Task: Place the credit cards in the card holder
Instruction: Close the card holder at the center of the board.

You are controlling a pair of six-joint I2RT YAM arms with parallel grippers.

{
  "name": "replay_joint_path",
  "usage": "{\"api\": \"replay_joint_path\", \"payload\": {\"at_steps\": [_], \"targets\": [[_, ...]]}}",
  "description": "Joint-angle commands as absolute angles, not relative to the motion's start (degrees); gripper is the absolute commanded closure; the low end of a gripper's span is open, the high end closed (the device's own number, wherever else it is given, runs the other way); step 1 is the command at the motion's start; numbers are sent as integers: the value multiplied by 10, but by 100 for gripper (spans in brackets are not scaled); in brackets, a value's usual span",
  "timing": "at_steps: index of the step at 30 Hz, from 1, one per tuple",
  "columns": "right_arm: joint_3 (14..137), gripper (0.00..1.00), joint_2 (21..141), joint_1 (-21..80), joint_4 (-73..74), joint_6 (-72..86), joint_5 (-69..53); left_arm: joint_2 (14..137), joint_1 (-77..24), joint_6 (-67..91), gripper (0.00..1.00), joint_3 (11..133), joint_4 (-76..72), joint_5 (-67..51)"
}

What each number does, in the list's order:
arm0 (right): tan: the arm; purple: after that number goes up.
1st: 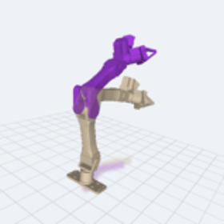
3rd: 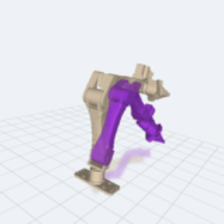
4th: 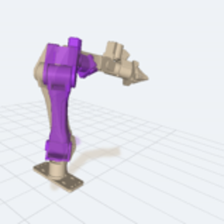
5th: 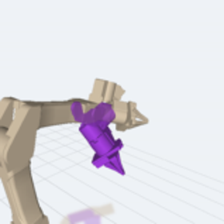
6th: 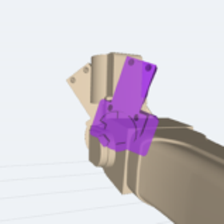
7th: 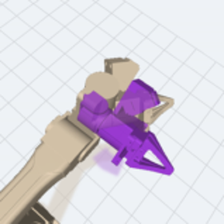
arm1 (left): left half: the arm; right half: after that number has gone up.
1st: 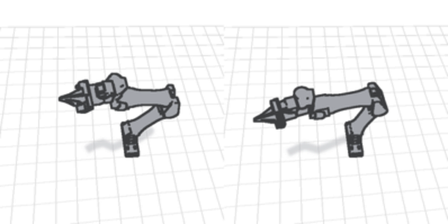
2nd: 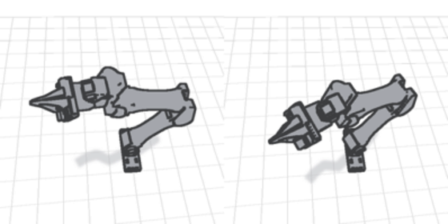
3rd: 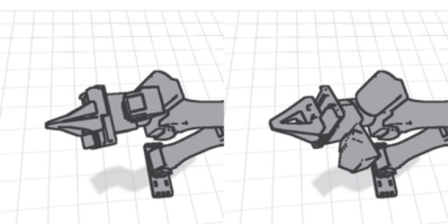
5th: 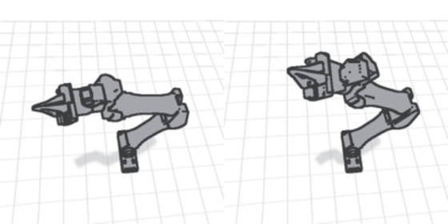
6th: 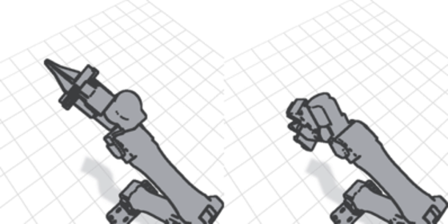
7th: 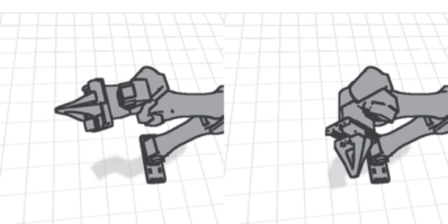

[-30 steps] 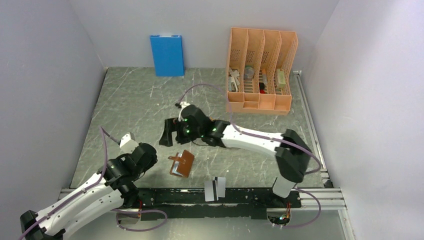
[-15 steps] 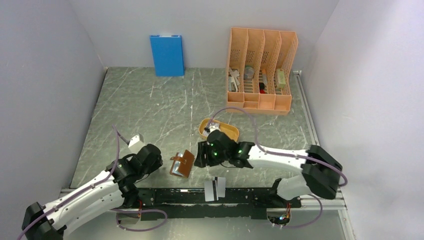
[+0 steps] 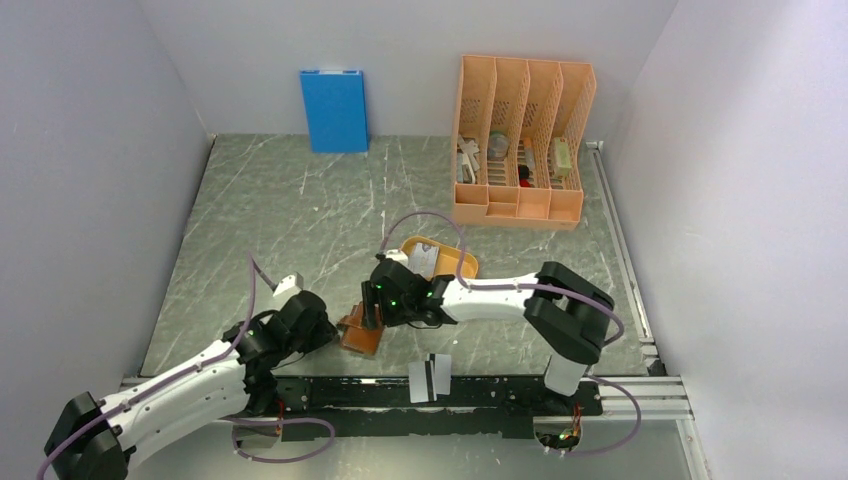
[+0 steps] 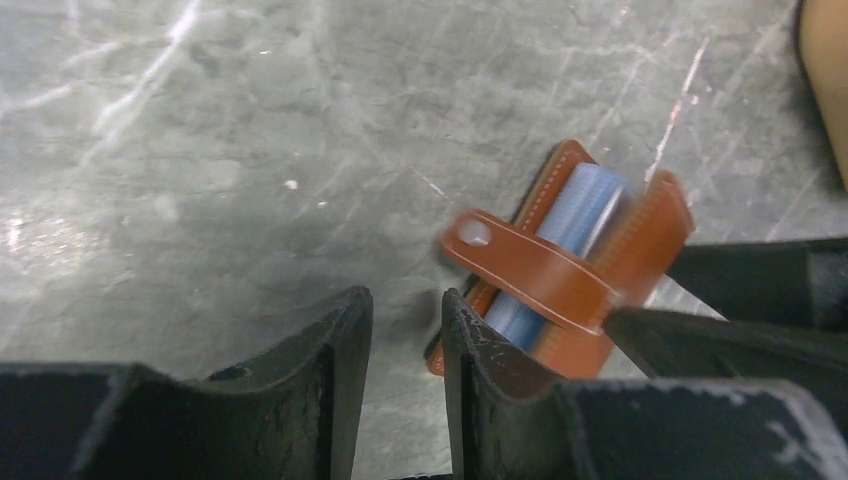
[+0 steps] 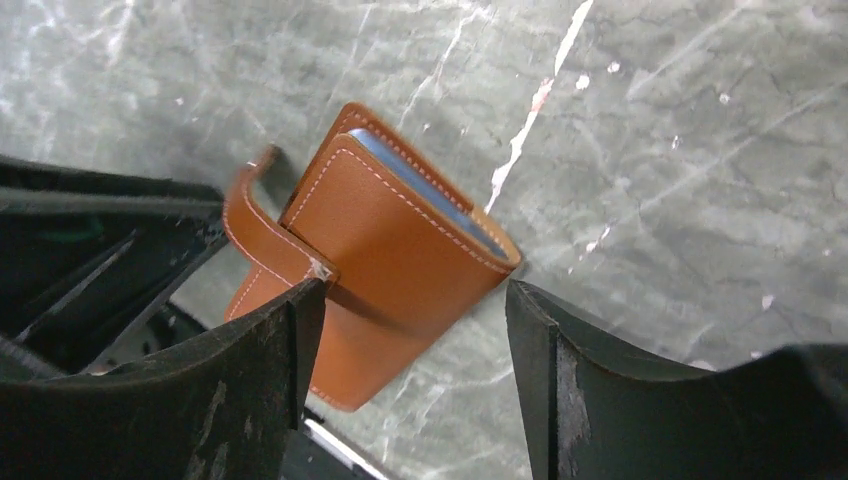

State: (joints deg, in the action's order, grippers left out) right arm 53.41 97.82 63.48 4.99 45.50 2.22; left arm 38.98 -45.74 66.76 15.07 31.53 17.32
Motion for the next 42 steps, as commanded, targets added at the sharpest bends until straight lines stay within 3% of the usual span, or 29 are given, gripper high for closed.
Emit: {"api": "replay_joint_path", "payload": {"at_steps": [1, 13, 23, 32, 42], "targets": [[572, 31, 1023, 646, 95, 428, 78, 395, -458, 643, 62, 126, 260, 121], [598, 34, 1087, 655, 122, 366, 117, 325, -457, 619, 57, 151, 297, 142], [606, 31, 1096, 654, 106, 314, 101, 454, -458, 580, 52, 158, 180, 125], [579, 25, 1018, 642, 92, 342, 73, 484, -458, 601, 67, 143, 174, 133], [463, 21, 904, 610, 6, 471, -11, 493, -458, 619, 86, 133, 199, 162]]}}
